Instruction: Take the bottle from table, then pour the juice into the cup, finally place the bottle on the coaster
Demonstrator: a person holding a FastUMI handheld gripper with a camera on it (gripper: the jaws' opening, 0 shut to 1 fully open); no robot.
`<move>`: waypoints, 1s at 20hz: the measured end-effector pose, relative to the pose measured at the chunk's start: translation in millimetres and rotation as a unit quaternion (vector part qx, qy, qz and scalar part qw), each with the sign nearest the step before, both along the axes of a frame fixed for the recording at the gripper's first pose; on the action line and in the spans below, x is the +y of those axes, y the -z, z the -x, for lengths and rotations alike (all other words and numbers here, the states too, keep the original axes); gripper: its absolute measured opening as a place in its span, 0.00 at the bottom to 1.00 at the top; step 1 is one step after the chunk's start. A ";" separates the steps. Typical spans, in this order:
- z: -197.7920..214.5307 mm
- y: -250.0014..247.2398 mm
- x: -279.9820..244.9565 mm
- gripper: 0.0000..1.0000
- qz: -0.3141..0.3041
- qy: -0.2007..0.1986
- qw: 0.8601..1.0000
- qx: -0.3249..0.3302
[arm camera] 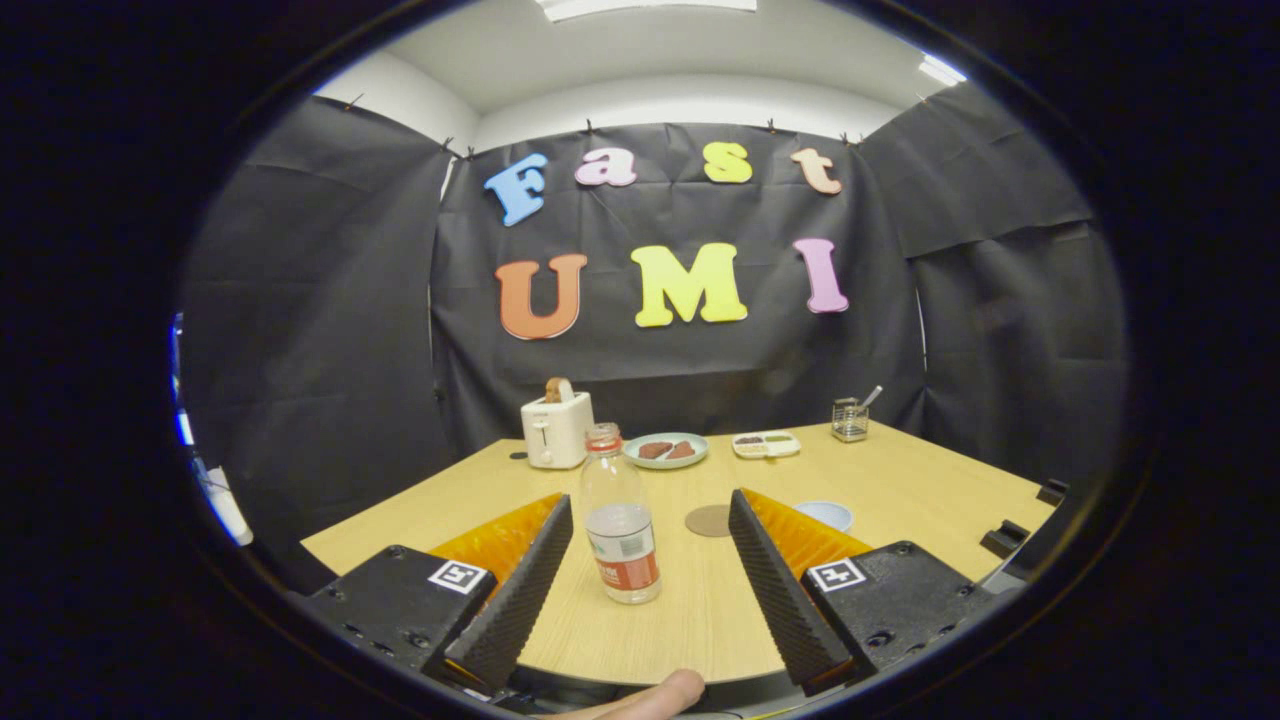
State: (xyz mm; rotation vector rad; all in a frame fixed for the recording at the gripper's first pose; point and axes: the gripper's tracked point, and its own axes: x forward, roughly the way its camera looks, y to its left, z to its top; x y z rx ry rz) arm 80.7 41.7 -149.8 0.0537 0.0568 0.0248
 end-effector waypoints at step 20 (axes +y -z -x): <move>-111.7 70.7 30.8 1.00 0.021 0.070 0.997 -0.015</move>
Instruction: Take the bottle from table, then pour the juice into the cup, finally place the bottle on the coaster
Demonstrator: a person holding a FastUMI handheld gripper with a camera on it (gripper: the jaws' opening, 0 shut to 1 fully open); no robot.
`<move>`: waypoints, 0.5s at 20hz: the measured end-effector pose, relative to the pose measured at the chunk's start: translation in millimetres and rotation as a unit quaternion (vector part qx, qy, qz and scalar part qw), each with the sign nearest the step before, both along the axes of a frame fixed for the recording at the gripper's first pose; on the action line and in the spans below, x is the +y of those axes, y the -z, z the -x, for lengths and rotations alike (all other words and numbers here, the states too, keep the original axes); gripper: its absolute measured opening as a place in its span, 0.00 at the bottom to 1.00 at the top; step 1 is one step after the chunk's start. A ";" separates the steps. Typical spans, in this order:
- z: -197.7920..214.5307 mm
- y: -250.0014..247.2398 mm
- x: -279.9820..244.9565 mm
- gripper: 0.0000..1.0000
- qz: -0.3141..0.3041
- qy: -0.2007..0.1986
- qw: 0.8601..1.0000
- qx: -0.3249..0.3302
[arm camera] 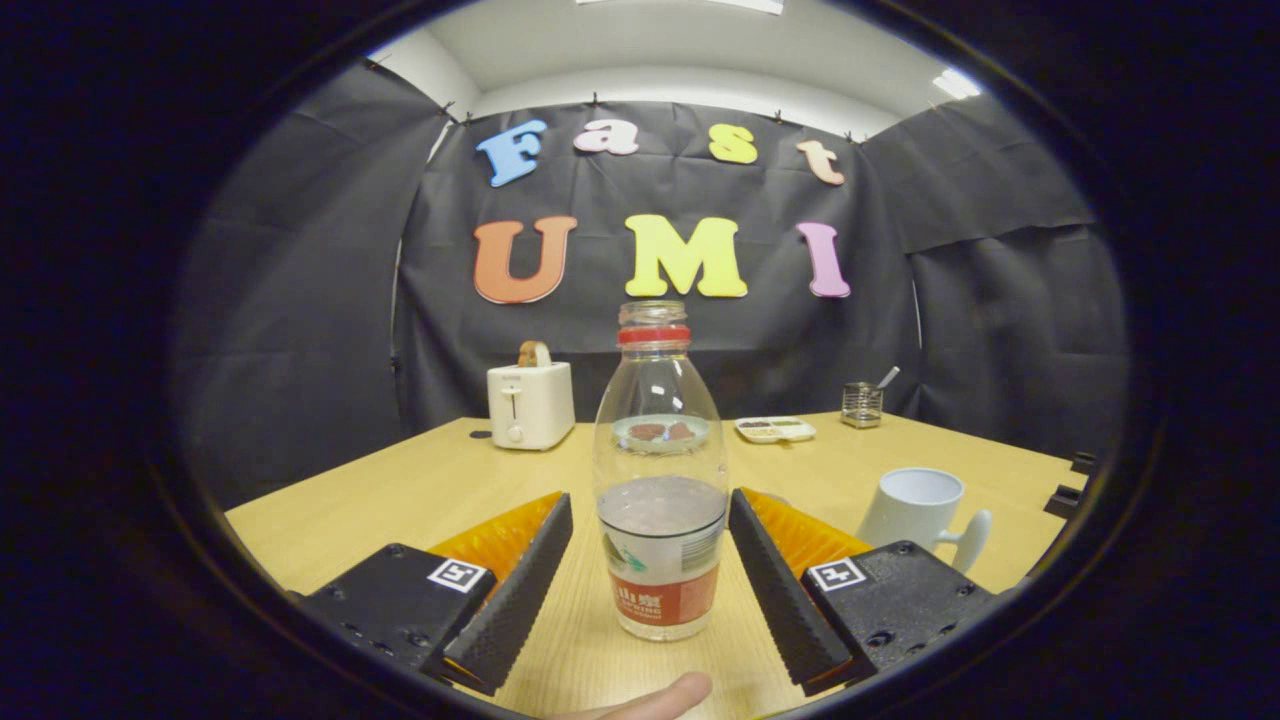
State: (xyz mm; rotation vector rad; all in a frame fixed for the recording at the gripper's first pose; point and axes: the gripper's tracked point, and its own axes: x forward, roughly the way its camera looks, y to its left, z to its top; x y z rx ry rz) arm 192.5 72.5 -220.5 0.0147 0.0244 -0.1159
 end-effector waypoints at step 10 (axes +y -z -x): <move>-21.7 4.2 -0.4 0.80 0.006 0.014 1.000 0.021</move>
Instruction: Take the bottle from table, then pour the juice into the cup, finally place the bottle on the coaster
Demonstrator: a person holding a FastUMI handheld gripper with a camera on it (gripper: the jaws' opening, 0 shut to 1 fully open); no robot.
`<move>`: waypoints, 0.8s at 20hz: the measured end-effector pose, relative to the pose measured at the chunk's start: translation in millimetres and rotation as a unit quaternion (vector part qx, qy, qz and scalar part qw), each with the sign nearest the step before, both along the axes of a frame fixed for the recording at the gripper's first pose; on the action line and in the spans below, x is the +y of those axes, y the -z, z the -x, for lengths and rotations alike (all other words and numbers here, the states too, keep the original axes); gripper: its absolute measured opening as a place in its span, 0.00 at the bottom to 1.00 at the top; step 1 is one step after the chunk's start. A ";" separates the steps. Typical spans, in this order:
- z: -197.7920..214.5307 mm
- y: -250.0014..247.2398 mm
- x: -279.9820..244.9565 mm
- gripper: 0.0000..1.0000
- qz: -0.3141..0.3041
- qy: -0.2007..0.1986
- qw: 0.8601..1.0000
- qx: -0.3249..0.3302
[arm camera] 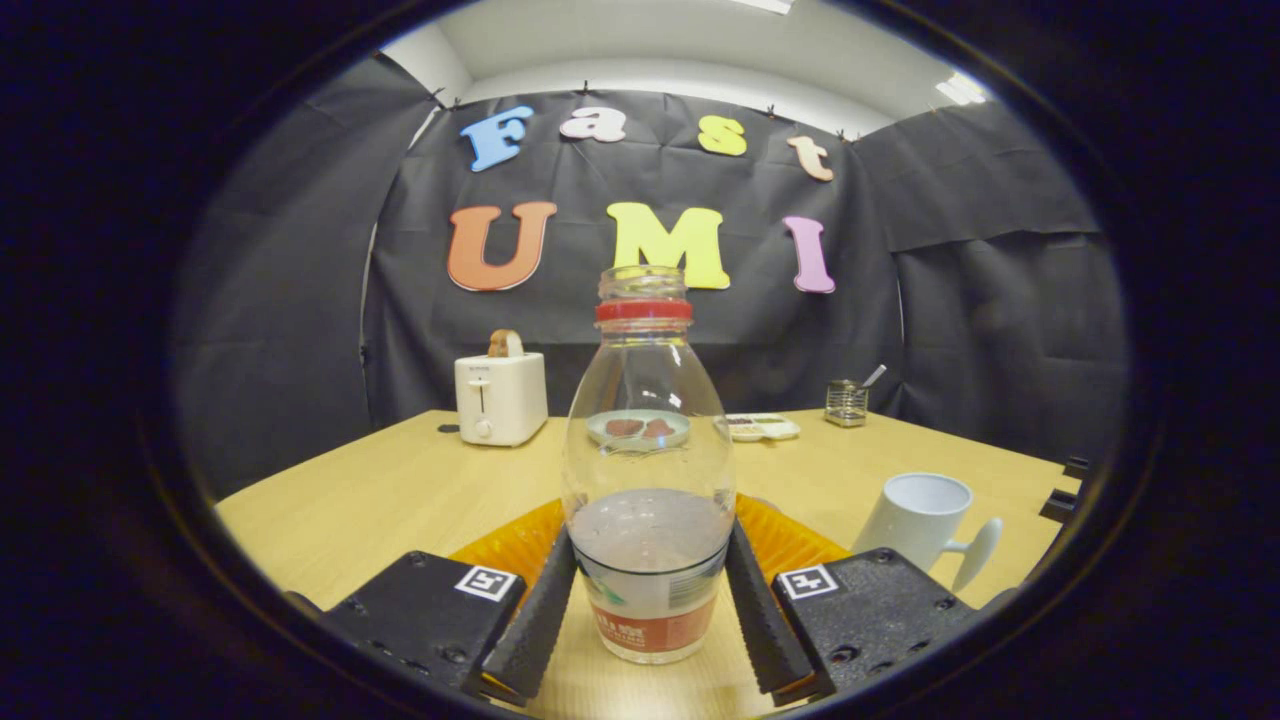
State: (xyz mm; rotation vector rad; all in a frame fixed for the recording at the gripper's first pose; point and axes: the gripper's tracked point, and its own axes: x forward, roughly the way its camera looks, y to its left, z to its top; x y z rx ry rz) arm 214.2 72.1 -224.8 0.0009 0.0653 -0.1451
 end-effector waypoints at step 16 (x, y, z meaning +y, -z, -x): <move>24.8 -36.1 -20.2 0.78 -0.324 -0.018 0.946 0.010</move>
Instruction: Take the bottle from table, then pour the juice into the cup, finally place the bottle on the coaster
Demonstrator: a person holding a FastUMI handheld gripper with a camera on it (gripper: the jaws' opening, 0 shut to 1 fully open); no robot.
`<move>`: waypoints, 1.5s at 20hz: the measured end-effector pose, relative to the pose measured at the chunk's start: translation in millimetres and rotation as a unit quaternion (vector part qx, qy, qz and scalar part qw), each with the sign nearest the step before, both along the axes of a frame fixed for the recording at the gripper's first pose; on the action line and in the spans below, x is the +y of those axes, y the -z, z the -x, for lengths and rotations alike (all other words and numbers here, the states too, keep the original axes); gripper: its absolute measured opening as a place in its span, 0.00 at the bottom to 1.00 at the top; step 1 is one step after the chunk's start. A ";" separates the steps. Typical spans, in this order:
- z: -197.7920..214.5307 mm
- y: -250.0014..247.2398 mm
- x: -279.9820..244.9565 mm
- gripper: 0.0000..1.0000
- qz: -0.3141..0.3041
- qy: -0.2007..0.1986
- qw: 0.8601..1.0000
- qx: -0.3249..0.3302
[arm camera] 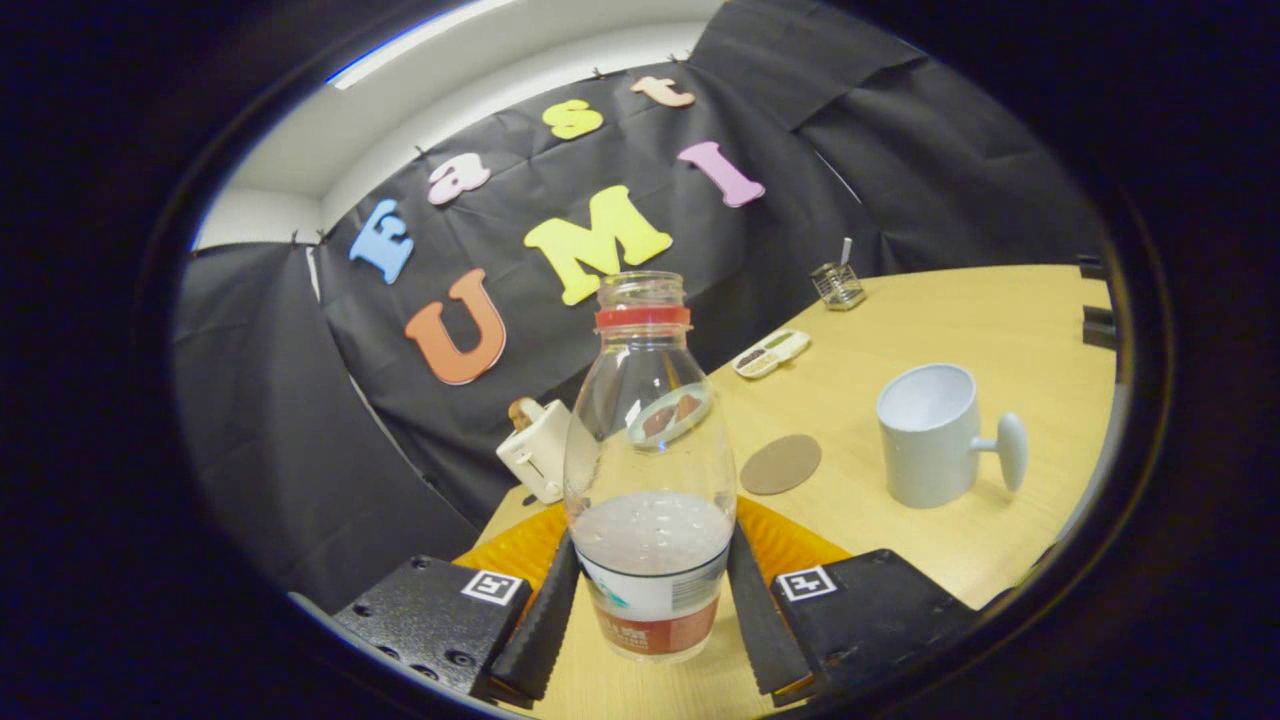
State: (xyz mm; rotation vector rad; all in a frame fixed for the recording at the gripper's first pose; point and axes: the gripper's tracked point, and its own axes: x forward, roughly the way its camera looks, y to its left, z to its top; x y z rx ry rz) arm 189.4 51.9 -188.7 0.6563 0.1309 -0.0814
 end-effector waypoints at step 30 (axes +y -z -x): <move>-29.8 3.2 -42.5 0.77 -0.504 0.022 0.863 0.000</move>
